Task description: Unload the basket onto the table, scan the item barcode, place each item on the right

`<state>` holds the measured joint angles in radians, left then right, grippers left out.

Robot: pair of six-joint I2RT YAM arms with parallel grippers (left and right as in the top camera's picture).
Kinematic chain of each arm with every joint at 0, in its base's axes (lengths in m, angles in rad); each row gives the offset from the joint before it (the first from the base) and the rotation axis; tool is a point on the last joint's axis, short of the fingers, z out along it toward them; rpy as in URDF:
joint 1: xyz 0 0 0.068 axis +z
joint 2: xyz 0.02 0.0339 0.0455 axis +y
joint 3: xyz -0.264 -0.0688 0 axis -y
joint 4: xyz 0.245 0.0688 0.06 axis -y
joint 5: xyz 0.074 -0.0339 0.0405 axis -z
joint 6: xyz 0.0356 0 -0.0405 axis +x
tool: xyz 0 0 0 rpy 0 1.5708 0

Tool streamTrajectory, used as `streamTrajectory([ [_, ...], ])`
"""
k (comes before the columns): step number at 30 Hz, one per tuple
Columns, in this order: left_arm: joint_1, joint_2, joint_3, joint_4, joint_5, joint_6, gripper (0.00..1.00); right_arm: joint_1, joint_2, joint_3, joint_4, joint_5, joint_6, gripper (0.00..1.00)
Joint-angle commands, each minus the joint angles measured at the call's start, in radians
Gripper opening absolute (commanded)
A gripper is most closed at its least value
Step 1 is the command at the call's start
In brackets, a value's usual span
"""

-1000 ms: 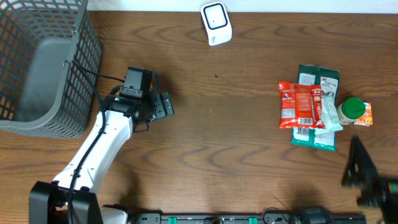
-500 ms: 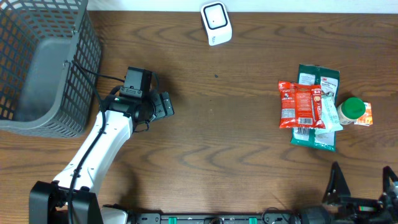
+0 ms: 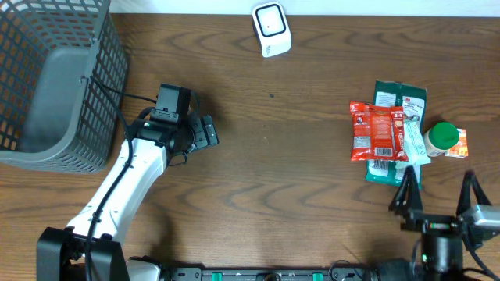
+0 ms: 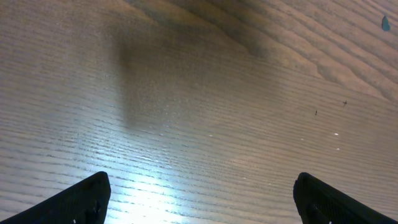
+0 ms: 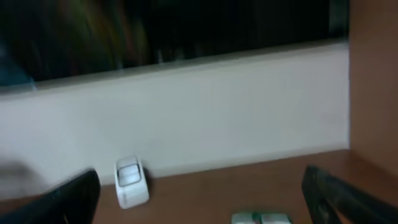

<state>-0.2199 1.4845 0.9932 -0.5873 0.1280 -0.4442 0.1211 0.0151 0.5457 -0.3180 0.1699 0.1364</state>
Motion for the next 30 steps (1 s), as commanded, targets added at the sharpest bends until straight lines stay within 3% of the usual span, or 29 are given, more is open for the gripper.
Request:
streamTrajectory([
  [1,0.001,0.006,-0.010,-0.003,-0.010,0.006,0.94,-0.013,-0.009,-0.097,0.176,-0.064,-0.024,0.99],
  [6,0.001,0.006,-0.010,-0.003,-0.009,0.006,0.94,-0.070,-0.010,-0.278,0.541,-0.206,-0.056,0.99],
  [11,0.001,0.006,-0.010,-0.003,-0.009,0.006,0.94,-0.079,-0.010,-0.418,0.666,-0.209,-0.055,0.99],
  [17,0.001,0.006,-0.010,-0.003,-0.009,0.006,0.94,-0.079,-0.010,-0.542,0.656,-0.213,-0.043,0.99],
  [30,0.001,0.006,-0.010,-0.003,-0.009,0.006,0.94,-0.077,-0.010,-0.541,0.278,-0.213,-0.045,0.99],
])
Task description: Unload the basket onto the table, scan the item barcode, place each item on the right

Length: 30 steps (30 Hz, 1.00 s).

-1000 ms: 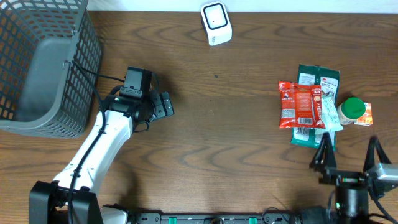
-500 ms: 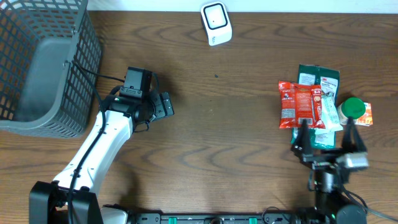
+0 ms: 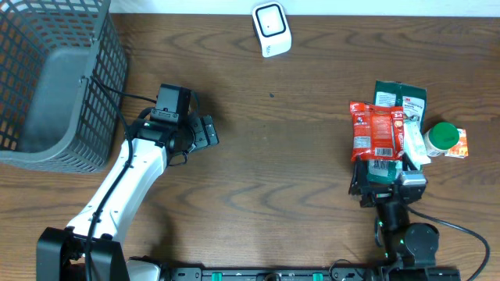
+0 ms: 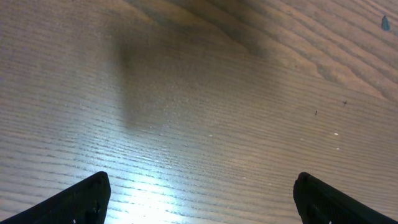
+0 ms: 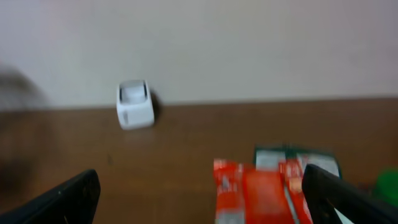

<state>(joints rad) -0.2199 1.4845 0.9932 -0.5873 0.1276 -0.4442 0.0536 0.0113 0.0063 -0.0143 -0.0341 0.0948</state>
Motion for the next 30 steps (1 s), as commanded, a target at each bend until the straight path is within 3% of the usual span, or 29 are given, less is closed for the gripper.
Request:
streamTrajectory([
  [1,0.001,0.006,-0.010,-0.003,-0.009,0.006,0.94,-0.010,-0.006,-0.001,-0.040,-0.010,-0.003,0.99],
  [30,0.001,0.006,-0.010,-0.003,-0.009,0.006,0.94,-0.002,-0.006,-0.001,-0.057,-0.009,0.009,0.99],
])
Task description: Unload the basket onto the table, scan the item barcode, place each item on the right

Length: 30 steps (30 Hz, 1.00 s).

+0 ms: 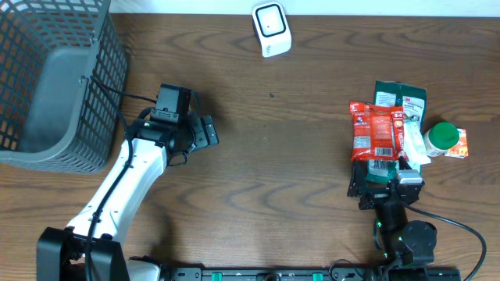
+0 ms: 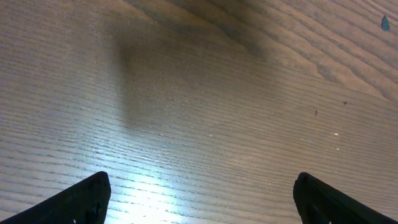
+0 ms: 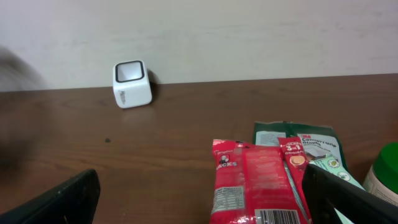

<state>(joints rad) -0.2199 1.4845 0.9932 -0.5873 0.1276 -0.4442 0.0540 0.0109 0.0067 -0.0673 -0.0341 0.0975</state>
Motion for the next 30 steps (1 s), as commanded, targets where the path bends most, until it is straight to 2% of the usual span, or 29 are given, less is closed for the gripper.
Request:
streamTrajectory([
  [1,0.001,0.006,-0.010,-0.003,-0.009,0.006,0.94,-0.002,-0.005,-0.002,-0.004,-0.009,0.006,0.99],
  [9,-0.001,-0.006,-0.010,-0.003,-0.009,0.006,0.94,-0.002,-0.005,-0.002,-0.004,-0.009,0.006,0.99],
  [14,-0.001,-0.085,-0.010,-0.003,-0.009,0.006,0.94,-0.002,-0.005,-0.002,-0.004,-0.009,0.006,0.99],
  [20,-0.001,-0.274,-0.010,-0.003,-0.009,0.006,0.94,-0.002,-0.005,-0.002,-0.004,-0.009,0.006,0.99],
  [30,-0.001,-0.708,-0.010,-0.003,-0.009,0.006,0.94,-0.002,-0.005,-0.002,-0.004,-0.009,0.006,0.99],
])
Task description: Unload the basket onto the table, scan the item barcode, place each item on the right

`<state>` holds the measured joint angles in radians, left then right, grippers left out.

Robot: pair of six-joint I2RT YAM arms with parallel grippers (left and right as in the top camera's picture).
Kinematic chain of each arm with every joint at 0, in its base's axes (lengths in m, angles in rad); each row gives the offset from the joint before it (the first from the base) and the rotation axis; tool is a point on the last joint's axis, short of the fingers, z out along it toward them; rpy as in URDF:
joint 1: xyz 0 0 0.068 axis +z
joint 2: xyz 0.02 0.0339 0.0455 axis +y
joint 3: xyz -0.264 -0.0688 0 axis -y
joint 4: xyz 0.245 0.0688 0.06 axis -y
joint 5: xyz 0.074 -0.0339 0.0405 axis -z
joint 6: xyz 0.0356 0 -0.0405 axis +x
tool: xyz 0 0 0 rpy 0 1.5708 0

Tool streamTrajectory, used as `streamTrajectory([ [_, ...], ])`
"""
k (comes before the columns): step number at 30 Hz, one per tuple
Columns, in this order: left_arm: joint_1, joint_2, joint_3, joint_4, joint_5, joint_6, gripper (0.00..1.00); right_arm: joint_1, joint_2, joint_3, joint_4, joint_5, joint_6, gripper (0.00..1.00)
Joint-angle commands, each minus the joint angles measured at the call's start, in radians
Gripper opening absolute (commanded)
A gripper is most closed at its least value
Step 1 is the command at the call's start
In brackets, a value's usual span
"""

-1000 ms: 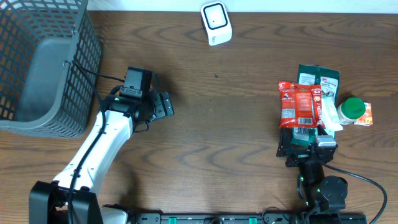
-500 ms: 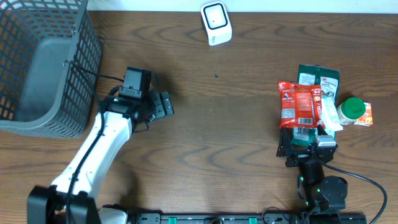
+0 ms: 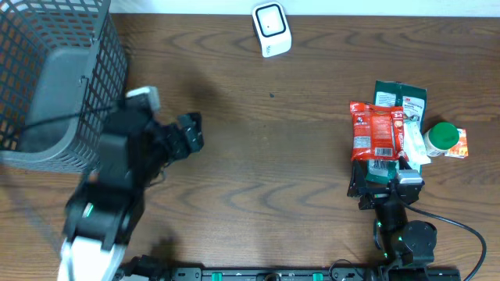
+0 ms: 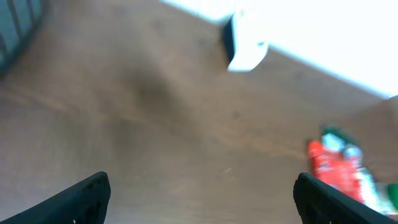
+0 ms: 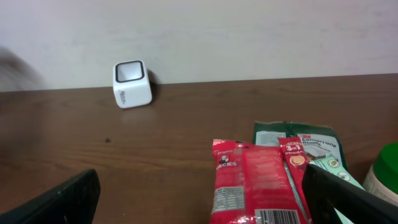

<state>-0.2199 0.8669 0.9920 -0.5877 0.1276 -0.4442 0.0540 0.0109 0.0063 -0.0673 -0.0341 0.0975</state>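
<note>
A red snack packet (image 5: 258, 183) lies on top of a green packet (image 5: 305, 140) at the table's right, barcode end facing my right gripper (image 5: 202, 208). That gripper is open, just short of the packet's near edge, with nothing between its fingers. From overhead the red packet (image 3: 375, 131) sits just beyond the right gripper (image 3: 387, 187). The white cube scanner (image 3: 271, 29) stands at the far edge. My left gripper (image 3: 187, 133) is open and empty, raised beside the basket. Its blurred view shows the scanner (image 4: 245, 43) and the red packet (image 4: 333, 165) far off.
A grey wire basket (image 3: 55, 86) fills the far left corner. A green-lidded bottle (image 3: 444, 136) and a small orange box (image 3: 461, 143) stand right of the packets. A white tube-like pack (image 3: 412, 140) lies across the packets' right side.
My left arm has lifted and tilted: its camera faced bare wood close up and now looks across the table at the scanner and packets. The right arm and the items have not moved.
At first my right gripper was at the front right corner, its camera on the back wall. Then it stood in front of the packets, open, and has stayed there. The left arm rested by the basket throughout and has now risen.
</note>
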Motion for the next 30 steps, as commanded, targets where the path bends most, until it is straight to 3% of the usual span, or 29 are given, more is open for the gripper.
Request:
streamTrajectory([
  [1,-0.001,-0.126,-0.008,-0.003,-0.009,0.006,0.94,-0.002,-0.005,-0.001,-0.004,-0.009,0.006,0.99],
  [14,0.079,-0.452,-0.027,-0.034,-0.009,0.006,0.94,-0.002,-0.005,-0.001,-0.004,-0.009,0.006,0.99],
  [21,0.139,-0.575,-0.031,-0.195,-0.009,0.006,0.94,-0.002,-0.005,-0.001,-0.004,-0.009,0.006,0.99],
  [30,0.181,-0.719,-0.127,-0.193,-0.045,0.006,0.94,-0.002,-0.005,-0.001,-0.004,-0.009,0.006,0.99],
])
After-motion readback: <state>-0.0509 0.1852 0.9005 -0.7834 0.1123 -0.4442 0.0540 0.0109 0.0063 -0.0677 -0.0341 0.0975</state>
